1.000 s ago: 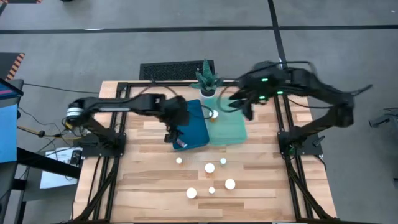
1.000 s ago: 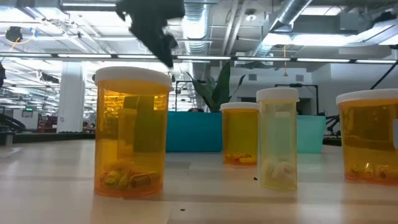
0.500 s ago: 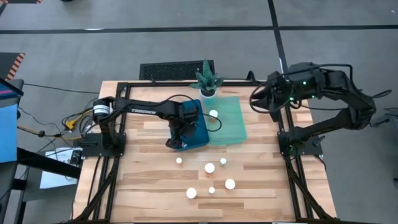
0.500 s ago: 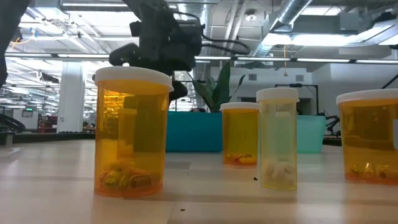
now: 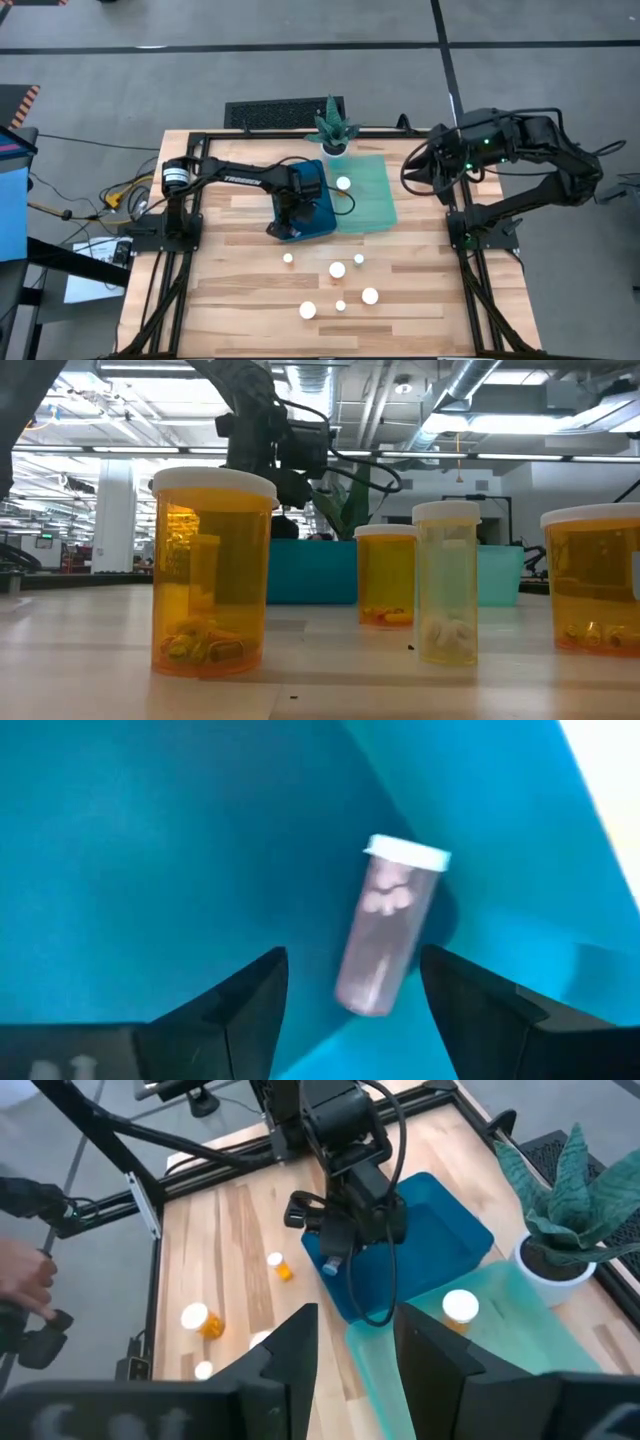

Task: Pick and place medicine bottles into bin by pill shape (circle, oval)
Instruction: Adjust the pink tablet bottle in the blue bin

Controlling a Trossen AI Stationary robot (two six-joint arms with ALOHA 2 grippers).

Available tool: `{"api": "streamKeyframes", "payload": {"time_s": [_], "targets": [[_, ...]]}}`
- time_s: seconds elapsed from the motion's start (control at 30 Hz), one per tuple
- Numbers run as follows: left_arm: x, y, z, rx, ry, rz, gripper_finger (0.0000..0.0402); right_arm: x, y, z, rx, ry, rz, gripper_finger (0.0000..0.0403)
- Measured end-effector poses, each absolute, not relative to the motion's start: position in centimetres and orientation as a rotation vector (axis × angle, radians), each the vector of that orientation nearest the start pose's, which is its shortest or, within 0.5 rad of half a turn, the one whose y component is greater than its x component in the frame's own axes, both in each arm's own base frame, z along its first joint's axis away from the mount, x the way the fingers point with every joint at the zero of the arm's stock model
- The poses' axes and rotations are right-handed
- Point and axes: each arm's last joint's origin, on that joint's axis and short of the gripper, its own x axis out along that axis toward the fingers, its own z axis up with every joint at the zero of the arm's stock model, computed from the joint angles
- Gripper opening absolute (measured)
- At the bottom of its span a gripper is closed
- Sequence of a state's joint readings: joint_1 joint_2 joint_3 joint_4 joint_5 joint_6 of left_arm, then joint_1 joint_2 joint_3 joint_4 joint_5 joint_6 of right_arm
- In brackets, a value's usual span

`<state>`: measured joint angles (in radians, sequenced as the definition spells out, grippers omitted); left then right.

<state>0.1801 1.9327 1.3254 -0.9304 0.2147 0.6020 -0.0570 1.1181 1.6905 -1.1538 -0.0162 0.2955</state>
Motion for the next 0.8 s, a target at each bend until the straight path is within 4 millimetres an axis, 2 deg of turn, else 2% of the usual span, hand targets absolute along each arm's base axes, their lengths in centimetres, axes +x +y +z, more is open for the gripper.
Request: {"api": "streamKeyframes", "payload": {"time_s": [0.13, 0.33, 0.8], "targets": [[34.78, 5.58, 16.36, 0.240, 1.440, -0.464, 0.0222, 15.82, -0.86, 47.11, 0.303, 0.570, -0.124, 0.0139], [34.91, 5.28, 16.37, 0.236, 1.430, -0.467, 0.0217, 15.81, -0.86, 47.07, 0.298, 0.575, -0.123, 0.0137], [34.83, 5.16, 16.21, 0.236, 1.426, -0.485, 0.0148, 15.81, -0.86, 47.06, 0.294, 0.577, -0.120, 0.0133]]}}
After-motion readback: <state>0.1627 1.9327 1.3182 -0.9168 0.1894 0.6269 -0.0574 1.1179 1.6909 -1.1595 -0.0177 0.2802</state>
